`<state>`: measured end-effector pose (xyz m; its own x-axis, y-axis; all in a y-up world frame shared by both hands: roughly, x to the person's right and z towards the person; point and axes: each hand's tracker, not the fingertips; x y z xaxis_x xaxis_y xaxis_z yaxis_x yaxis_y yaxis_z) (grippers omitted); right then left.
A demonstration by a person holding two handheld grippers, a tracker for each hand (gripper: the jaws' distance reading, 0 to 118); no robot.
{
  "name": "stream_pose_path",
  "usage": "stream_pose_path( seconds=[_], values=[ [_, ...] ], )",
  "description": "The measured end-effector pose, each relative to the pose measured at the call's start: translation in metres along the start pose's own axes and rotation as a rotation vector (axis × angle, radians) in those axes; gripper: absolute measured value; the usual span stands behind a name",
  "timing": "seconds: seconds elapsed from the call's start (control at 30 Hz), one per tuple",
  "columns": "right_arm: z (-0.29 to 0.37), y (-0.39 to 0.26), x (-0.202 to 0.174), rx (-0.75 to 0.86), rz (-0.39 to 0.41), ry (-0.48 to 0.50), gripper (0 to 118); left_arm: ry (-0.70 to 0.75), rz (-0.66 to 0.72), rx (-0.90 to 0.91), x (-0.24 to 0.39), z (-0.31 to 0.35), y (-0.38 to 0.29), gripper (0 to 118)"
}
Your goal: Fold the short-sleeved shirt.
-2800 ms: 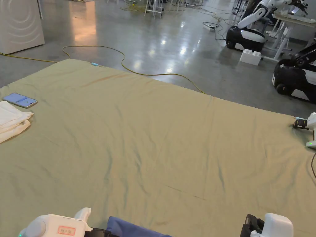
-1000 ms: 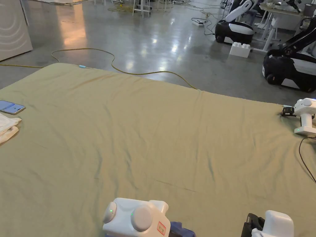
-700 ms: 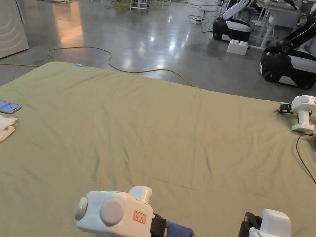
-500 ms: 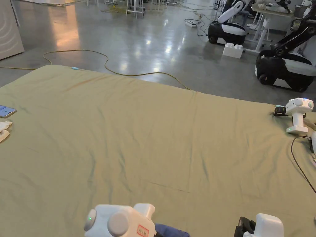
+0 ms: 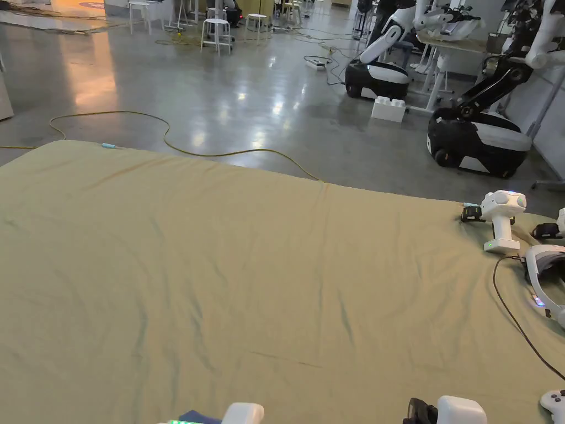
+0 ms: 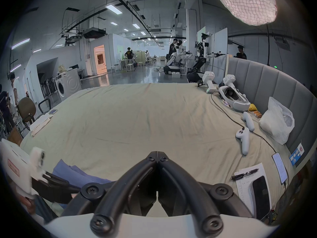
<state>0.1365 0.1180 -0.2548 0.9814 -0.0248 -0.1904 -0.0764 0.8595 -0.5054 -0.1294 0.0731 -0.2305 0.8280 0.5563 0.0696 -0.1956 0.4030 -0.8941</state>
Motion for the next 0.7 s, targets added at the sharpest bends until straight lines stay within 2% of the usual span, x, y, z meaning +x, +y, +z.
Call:
stream_pose_path(
  seconds=[0.1,0.3,0.43,0.57,0.7],
  values=[
    [-0.001,0.006,-0.005,0.061,-0.008,-0.001,0,0.052,-0.085,0.184,0.008,0.038,0.012,14],
    [0.006,0.031,-0.022,0.227,-0.012,-0.02,0,0.257,-0.288,0.661,0.01,0.103,0.024,14],
    [0.015,0.052,-0.032,0.326,-0.011,-0.027,0,0.374,-0.319,0.931,0.012,0.131,0.027,14],
    [0.021,0.071,-0.041,0.399,0.011,-0.041,0,0.479,-0.331,1.025,0.002,0.135,0.039,14],
    [0.019,0.082,-0.046,0.438,0.042,-0.07,0,0.541,-0.332,1.041,-0.002,0.131,0.048,14]
  ],
)
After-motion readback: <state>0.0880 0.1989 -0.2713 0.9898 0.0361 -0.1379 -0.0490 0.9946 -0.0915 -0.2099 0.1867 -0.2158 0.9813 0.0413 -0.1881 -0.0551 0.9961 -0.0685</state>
